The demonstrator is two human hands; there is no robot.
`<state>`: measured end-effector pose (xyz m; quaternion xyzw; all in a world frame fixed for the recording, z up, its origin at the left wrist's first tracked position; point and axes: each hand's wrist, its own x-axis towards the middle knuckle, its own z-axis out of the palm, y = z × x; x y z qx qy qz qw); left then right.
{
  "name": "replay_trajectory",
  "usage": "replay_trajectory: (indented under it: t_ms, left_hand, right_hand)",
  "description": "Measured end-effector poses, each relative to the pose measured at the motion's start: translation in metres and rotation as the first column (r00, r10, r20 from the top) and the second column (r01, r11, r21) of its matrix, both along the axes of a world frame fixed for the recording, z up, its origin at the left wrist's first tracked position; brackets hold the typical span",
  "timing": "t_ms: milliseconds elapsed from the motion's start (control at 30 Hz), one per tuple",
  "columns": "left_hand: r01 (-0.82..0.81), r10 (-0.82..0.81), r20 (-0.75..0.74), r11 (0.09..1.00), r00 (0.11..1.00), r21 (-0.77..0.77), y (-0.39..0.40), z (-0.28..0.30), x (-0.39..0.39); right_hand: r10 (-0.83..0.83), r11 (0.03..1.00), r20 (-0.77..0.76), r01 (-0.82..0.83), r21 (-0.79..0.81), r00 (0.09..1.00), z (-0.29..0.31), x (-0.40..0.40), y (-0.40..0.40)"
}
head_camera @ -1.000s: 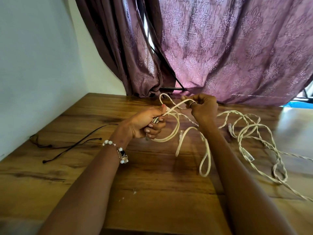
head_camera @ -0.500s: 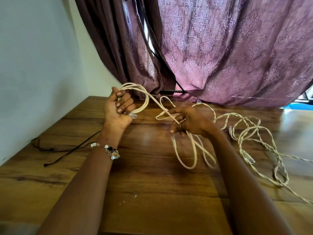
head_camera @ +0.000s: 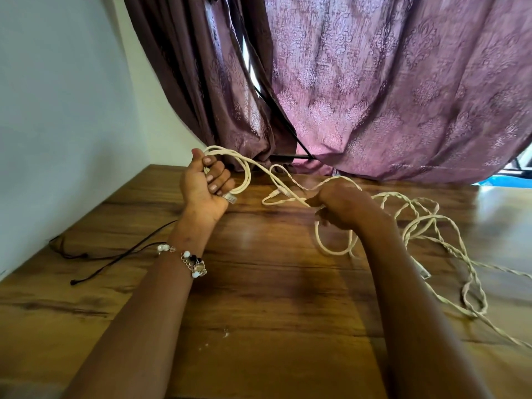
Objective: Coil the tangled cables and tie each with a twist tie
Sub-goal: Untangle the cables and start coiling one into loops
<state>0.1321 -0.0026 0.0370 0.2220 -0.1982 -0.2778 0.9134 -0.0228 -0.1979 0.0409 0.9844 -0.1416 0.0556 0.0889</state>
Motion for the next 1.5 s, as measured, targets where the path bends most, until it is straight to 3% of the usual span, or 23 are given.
replay_trajectory:
  t_ms: [133, 200, 267, 400, 500, 667, 867, 967, 1033, 1100, 1167, 1300, 1367, 1433, 1500]
  left_hand:
    - [-0.016, 0.014, 0.015, 0.995, 1.0, 0.096, -0.003, -0.008, 0.002]
    - [-0.02, 0.016, 0.035, 0.991, 0.999, 0.135, -0.006, -0.01, 0.0]
    - [0.01, -0.019, 0.062, 0.989, 0.998, 0.144, -0.009, -0.009, -0.007]
    - [0.064, -0.09, 0.162, 0.985, 0.983, 0.158, -0.014, -0.004, -0.021]
    - [-0.059, -0.018, 0.281, 0.963, 0.96, 0.263, -0.019, -0.002, -0.031]
    - [-0.098, -0.065, 0.374, 0.91, 0.925, 0.402, -0.025, -0.005, -0.041]
    - [-0.271, -0.103, 0.609, 0.828, 0.787, 0.491, -0.03, -0.011, -0.04]
    - [-0.36, -0.212, 0.749, 0.774, 0.628, 0.521, -0.03, -0.02, -0.034]
    - [-0.462, -0.289, 0.815, 0.707, 0.502, 0.535, -0.029, -0.027, -0.029]
    - [-0.552, -0.263, 0.845, 0.66, 0.465, 0.509, -0.027, -0.026, -0.027]
    - [-0.569, -0.166, 0.832, 0.659, 0.529, 0.493, -0.024, -0.019, -0.027]
    - [-0.391, 0.017, 0.607, 0.779, 0.794, 0.49, -0.017, -0.005, -0.023]
    - [-0.204, -0.063, 0.467, 0.842, 0.882, 0.499, -0.012, -0.003, -0.018]
    - [-0.084, -0.174, 0.416, 0.842, 0.893, 0.533, -0.011, -0.006, -0.017]
    - [-0.048, -0.238, 0.42, 0.823, 0.876, 0.566, -0.011, -0.012, -0.018]
  right_hand:
    - [0.086, 0.995, 0.129, -0.091, 0.035, 0.988, 0.014, -0.009, 0.016]
    - [0.086, 0.995, 0.217, -0.072, -0.072, 0.972, 0.024, -0.016, 0.025]
    - [0.099, 0.981, 0.143, -0.073, -0.177, 0.985, 0.03, -0.02, 0.038]
    - [0.125, 0.976, -0.061, -0.133, -0.171, 0.99, 0.024, -0.013, 0.068]
    - [0.186, 0.956, -0.082, -0.2, -0.216, 0.979, 0.026, -0.011, 0.084]
    - [0.337, 0.927, -0.041, -0.34, -0.16, 0.94, 0.027, -0.007, 0.096]
    - [0.423, 0.906, 0.19, -0.411, -0.101, 0.886, 0.027, -0.006, 0.075]
    - [0.442, 0.896, 0.311, -0.429, -0.115, 0.841, 0.029, -0.01, 0.063]
    - [0.383, 0.924, 0.33, -0.353, -0.15, 0.863, 0.031, -0.014, 0.054]
    - [0.246, 0.967, 0.359, -0.201, -0.159, 0.9, 0.034, -0.02, 0.042]
    - [0.108, 0.988, 0.394, -0.056, -0.142, 0.913, 0.034, -0.027, 0.026]
    - [-0.044, 0.992, 0.508, 0.097, -0.079, 0.86, 0.035, -0.039, 0.01]
    - [-0.056, 0.986, 0.583, 0.136, -0.094, 0.811, 0.033, -0.039, 0.009]
    - [-0.102, 0.986, 0.644, 0.164, -0.036, 0.758, 0.031, -0.038, 0.007]
    - [-0.091, 0.995, 0.676, 0.036, 0.095, 0.731, 0.032, -0.039, 0.005]
